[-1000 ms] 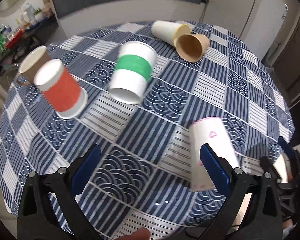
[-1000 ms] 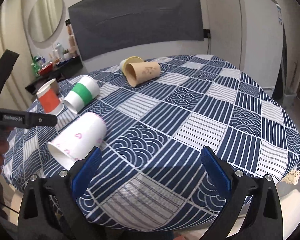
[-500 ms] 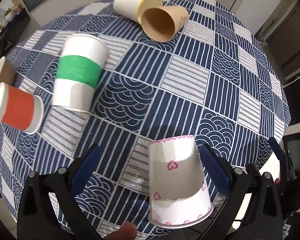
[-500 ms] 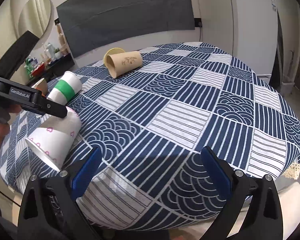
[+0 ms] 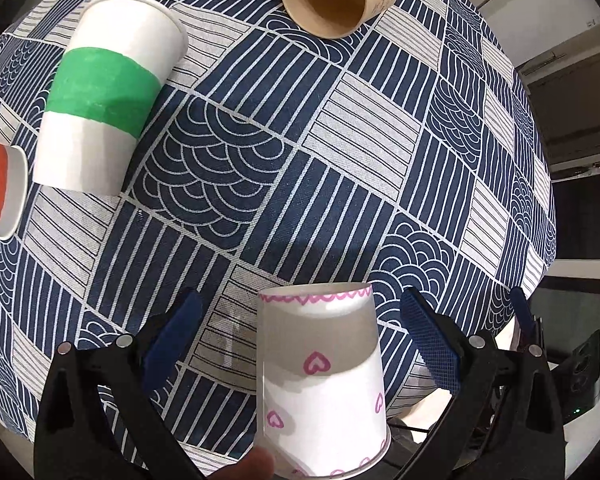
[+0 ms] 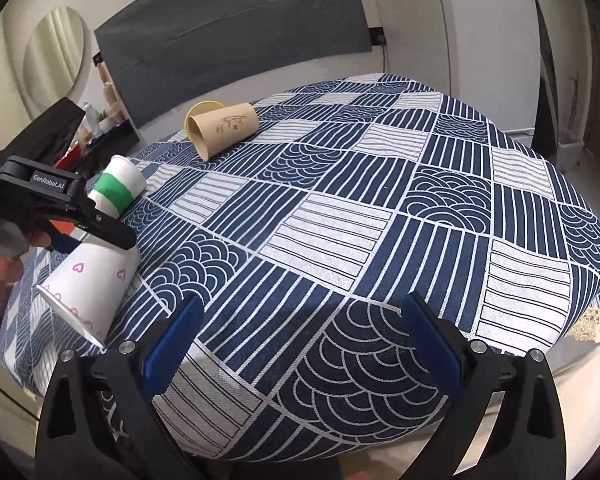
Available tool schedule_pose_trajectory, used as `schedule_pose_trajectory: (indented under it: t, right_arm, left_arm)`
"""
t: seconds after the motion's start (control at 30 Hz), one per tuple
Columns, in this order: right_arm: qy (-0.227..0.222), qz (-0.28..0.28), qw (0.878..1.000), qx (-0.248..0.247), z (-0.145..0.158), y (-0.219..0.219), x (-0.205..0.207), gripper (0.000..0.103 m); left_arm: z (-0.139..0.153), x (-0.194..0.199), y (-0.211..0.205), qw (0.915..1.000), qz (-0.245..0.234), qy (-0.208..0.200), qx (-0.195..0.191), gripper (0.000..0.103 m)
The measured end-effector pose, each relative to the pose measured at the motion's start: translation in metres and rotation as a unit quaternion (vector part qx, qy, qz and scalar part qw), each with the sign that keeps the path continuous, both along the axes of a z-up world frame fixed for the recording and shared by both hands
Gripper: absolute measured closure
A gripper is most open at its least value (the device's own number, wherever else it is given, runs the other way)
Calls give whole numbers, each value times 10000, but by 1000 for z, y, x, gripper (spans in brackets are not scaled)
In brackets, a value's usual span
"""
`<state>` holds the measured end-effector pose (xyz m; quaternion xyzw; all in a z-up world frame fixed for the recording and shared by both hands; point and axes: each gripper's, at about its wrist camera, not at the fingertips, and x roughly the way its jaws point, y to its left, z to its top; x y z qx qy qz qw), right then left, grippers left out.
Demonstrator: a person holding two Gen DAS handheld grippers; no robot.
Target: Flip cup upside down
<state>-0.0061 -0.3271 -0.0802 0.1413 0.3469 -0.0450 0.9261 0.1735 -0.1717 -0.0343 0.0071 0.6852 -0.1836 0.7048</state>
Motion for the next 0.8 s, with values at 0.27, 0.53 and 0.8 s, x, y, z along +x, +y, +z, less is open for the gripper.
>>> schedule_pose_trajectory:
  t: [0.27, 0.53, 0.8]
  right_arm:
    - [-6, -88, 9999, 83, -3, -6, -3, 8]
    - [-8, -75, 10000, 55, -4, -5, -3, 8]
    - [5, -35, 10000, 19, -3, 0, -2, 8]
  left_arm:
    - [-3, -2, -6, 9991, -189, -169, 335, 38]
    - [7, -10, -9, 9972, -381, -526, 382, 44]
    - [30, -1, -1, 9927, -323, -1090, 401, 45]
